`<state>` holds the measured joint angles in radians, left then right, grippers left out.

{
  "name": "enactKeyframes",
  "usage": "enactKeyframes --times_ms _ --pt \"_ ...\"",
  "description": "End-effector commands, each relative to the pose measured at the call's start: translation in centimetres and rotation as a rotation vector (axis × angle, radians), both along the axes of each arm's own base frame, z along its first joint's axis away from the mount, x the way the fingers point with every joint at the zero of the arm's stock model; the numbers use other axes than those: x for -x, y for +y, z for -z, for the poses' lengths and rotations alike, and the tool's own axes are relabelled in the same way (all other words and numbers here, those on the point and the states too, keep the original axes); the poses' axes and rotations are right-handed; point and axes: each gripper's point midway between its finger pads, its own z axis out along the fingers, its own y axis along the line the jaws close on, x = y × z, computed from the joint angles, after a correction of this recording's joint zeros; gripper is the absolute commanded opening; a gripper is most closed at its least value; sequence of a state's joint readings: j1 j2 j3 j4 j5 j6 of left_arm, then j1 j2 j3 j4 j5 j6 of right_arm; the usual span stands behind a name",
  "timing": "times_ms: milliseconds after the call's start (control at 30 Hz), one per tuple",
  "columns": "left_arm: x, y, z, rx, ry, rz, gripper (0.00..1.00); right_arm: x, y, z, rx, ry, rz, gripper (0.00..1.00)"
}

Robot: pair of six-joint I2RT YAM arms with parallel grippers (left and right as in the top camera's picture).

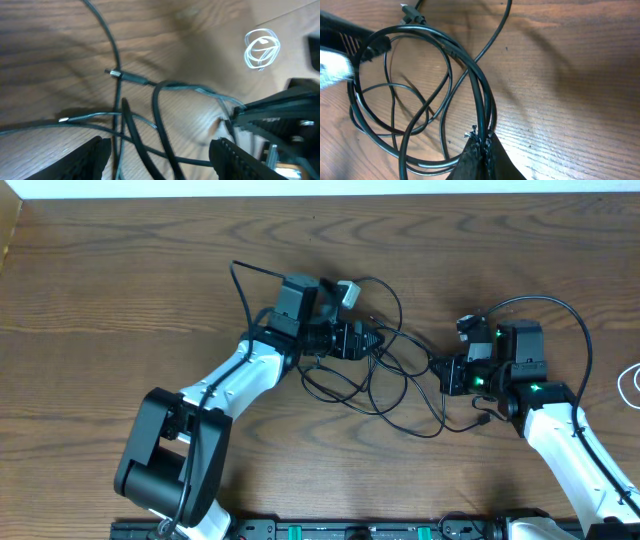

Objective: Untangle cables

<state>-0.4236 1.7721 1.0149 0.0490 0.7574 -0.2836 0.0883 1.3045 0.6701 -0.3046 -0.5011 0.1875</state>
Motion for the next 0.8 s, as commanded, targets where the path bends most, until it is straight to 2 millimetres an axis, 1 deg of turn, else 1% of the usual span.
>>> enactKeyframes --times_ms 0,33,100,133,200,300,400,433,500,600,667,767 --pt "-0.6 0.3 0.7 -0.128 -0.063 -0.067 0.60 -0.4 0.4 -0.3 -0.016 -0.013 0.002 0.01" --pt "-0.5 0.4 1.3 -0.169 -0.065 -0.081 0.47 -0.5 0.4 -0.4 -0.021 -0.017 0.007 0.01" --pt "-0.4 1.0 2.5 -0.259 -0.067 -0.123 0.18 -0.7 0.4 -0.6 -0.029 -0.020 0.017 0.01" --pt "-0.4 1.4 2.9 -0.301 -0.071 -0.144 0.08 -0.7 0.4 -0.6 -0.031 -0.019 0.019 0.01" --pt "-0.6 2.3 3.7 -0.375 -0.081 -0.186 0.08 -0.6 0.6 -0.7 -0.041 -0.015 0.011 0.01" --pt "-1.5 3.5 3.8 -0.414 -0.086 -0.263 0.08 0.2 1.4 -0.9 -0.083 0.002 -0.036 0.01" --pt "-3.0 4.7 3.5 -0.383 -0.056 -0.379 0.08 2.1 3.8 -2.1 -0.184 -0.026 -0.221 0.01" --pt "-3.4 5.0 3.3 -0.364 -0.038 -0.413 0.08 2.5 4.3 -2.5 -0.212 -0.031 -0.255 0.01" --pt "-3.9 5.4 3.0 -0.327 -0.014 -0.448 0.07 2.8 4.6 -3.0 -0.244 -0.036 -0.281 0.01" --pt "-4.1 6.0 3.1 -0.333 -0.009 -0.463 0.08 2.9 4.9 -3.8 -0.296 -0.051 -0.304 0.01" --pt "-4.4 6.8 3.3 -0.346 -0.007 -0.484 0.08 3.2 5.1 -4.9 -0.360 -0.074 -0.342 0.01" --pt "-5.0 8.3 3.5 -0.374 -0.005 -0.545 0.08 3.8 5.3 -7.2 -0.471 -0.145 -0.429 0.01"
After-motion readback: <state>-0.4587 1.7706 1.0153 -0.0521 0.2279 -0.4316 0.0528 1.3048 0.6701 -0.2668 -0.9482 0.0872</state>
